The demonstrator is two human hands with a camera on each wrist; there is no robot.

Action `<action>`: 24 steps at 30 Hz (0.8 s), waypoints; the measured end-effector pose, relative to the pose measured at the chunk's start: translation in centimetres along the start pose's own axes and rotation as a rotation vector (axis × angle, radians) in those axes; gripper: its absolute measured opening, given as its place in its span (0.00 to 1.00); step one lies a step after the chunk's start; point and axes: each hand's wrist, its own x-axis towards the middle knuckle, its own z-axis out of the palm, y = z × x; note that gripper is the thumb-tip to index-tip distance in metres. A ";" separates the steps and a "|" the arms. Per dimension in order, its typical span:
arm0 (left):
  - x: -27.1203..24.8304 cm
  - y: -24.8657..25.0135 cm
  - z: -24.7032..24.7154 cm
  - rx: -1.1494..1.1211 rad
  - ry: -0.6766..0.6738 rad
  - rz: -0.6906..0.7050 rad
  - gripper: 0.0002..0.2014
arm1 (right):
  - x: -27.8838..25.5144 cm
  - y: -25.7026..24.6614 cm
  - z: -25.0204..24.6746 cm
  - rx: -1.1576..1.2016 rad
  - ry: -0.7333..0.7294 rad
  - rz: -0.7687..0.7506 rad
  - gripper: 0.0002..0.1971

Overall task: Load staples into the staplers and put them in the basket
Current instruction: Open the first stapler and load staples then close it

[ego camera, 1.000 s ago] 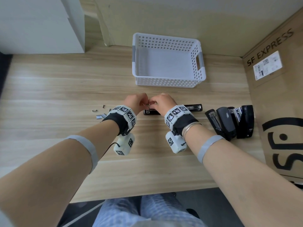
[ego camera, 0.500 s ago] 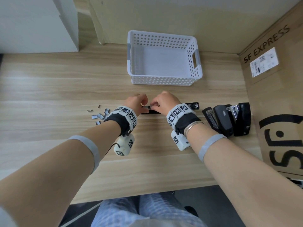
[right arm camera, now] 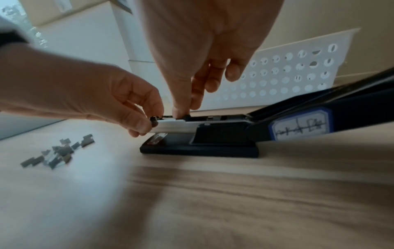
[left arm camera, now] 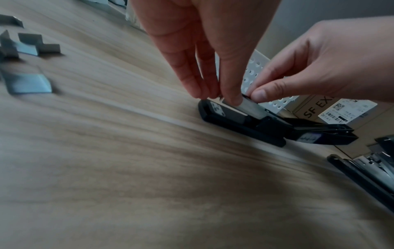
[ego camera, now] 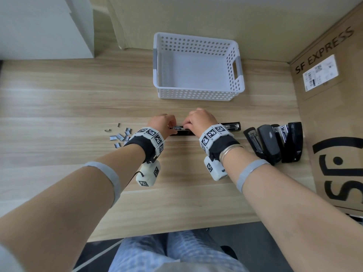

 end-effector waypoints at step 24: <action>0.9 1.5 -0.1 0.026 -0.008 0.266 0.08 | -0.1 1.8 0.5 0.115 0.063 0.109 0.06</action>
